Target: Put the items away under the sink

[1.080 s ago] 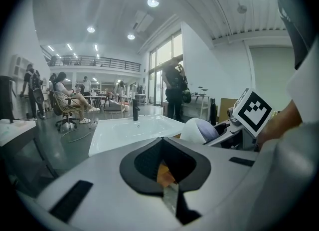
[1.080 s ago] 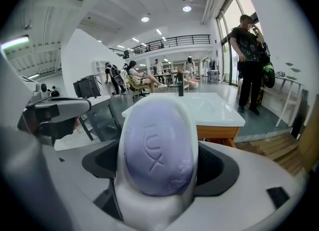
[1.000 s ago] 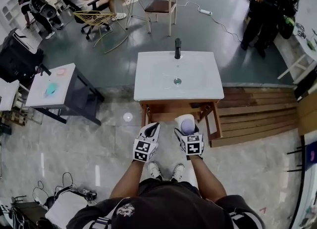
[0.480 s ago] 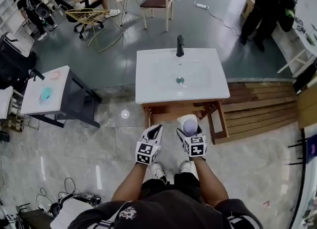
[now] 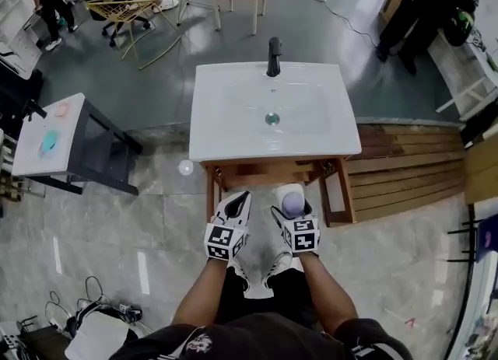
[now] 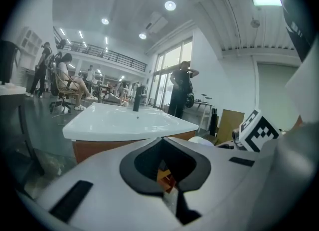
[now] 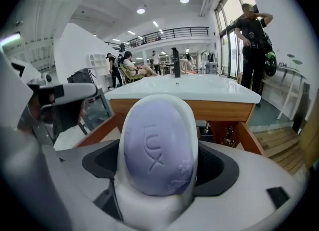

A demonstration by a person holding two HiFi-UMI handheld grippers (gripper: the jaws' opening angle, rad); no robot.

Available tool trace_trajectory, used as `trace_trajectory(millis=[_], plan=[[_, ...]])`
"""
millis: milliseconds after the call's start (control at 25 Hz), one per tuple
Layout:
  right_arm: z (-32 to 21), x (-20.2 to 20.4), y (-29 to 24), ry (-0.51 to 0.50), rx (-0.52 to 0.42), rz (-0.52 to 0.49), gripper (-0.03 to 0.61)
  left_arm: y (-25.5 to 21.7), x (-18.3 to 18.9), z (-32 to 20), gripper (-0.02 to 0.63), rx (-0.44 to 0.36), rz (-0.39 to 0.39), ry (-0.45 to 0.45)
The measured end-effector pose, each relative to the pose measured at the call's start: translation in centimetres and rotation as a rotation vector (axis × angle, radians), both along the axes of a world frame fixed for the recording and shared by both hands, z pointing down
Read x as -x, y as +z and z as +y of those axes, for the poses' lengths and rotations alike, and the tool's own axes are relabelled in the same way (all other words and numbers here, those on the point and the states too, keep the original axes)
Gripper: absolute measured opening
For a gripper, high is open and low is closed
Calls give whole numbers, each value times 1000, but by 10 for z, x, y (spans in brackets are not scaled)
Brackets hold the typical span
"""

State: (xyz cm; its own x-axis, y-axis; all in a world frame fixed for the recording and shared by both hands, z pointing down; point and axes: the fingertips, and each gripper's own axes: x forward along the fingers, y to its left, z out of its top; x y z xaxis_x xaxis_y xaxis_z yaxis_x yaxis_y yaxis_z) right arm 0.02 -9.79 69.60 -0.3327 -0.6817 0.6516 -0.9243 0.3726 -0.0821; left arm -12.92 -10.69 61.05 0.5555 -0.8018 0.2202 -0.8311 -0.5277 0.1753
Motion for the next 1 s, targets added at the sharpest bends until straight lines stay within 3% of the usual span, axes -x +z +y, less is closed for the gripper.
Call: trace_trajectory(millis=[360,680,840,1000], plan=[[-43,-23,169,0,-25,35,459,171,-23,-57,8,-43,-46,-32],[-75,-28,278,-23,-120,69,459,315,-35,-82,8,-66,-22,-51],[-87,-27,320,-26,-160,57,459,366,-37,-89,8,-104,-27,-54],[-101,-22,335,-24,-205,47,459,386,-32,-96,8,-140,-32,-60]])
